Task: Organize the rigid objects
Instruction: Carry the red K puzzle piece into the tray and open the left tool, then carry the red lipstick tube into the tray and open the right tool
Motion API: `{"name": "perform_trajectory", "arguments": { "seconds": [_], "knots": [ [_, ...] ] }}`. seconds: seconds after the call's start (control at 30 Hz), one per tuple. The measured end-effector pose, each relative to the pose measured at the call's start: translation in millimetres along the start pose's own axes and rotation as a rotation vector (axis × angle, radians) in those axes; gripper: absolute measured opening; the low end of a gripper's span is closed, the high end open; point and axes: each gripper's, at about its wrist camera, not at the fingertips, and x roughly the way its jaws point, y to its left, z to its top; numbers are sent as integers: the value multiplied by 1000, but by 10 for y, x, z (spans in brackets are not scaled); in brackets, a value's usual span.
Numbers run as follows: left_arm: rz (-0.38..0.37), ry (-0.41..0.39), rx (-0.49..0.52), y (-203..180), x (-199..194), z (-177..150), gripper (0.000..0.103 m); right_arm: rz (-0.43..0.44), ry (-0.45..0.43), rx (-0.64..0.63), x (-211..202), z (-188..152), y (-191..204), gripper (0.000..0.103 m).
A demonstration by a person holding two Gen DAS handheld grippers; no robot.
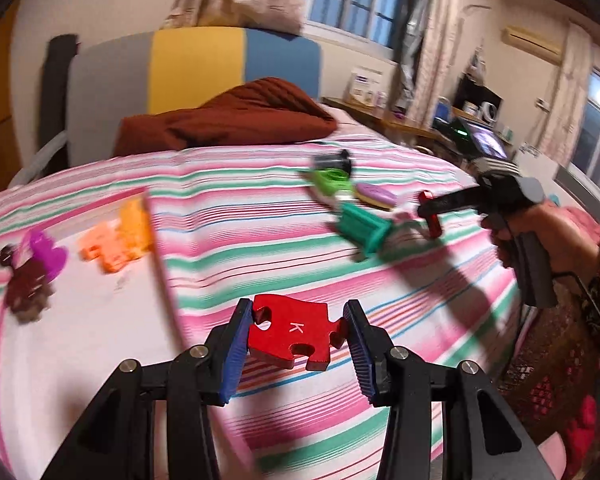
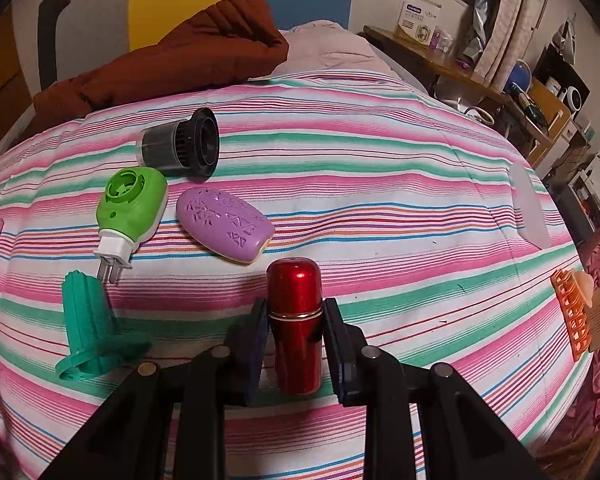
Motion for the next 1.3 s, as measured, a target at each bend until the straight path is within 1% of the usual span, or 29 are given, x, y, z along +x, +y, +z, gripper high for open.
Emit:
{"name": "perform_trajectory", "arguments": {
  "seconds": [0.1,0.33,0.57,0.7,0.8,0.87,0.93,1.03,1.07,1.13,1.2,1.23,1.3],
  "knots": [
    [50,1,-52,220,-55,-37,47,-6,-2,-6,-2,-6,9,26],
    [207,23,-171,788,-167,-149,47,-21,1,-21,10,-6,23,26],
    [335,51,-234,1223,-190,-151,47,-36,5,-29,19,-16,50,26],
    [387,94,-268,1438,-119,-141,47,-37,9,-25,23,-19,49,26],
    [398,98,-321,1571,-101,-150,47,-36,11,-20,28,-22,38,26],
    [410,85,-354,1623,-128,-168,54,-37,13,-18,30,-25,31,26],
    [413,48,-363,1603,-191,-177,72,-37,14,-18,34,-22,30,26],
    [438,-35,-347,1507,-355,-207,86,-37,14,-18,35,-22,31,26],
    [446,-52,-338,1467,-384,-208,88,-37,14,-19,35,-22,31,26],
    [462,-80,-317,1384,-443,-234,96,-37,14,-17,35,-22,27,26],
    [463,-102,-296,1299,-488,-259,98,-35,13,-16,38,-26,24,26],
    [457,-108,-289,1256,-500,-276,101,-34,13,-14,41,-27,24,26],
    [442,-103,-276,1182,-502,-288,102,-31,12,-9,42,-28,19,26]
  ]
}}
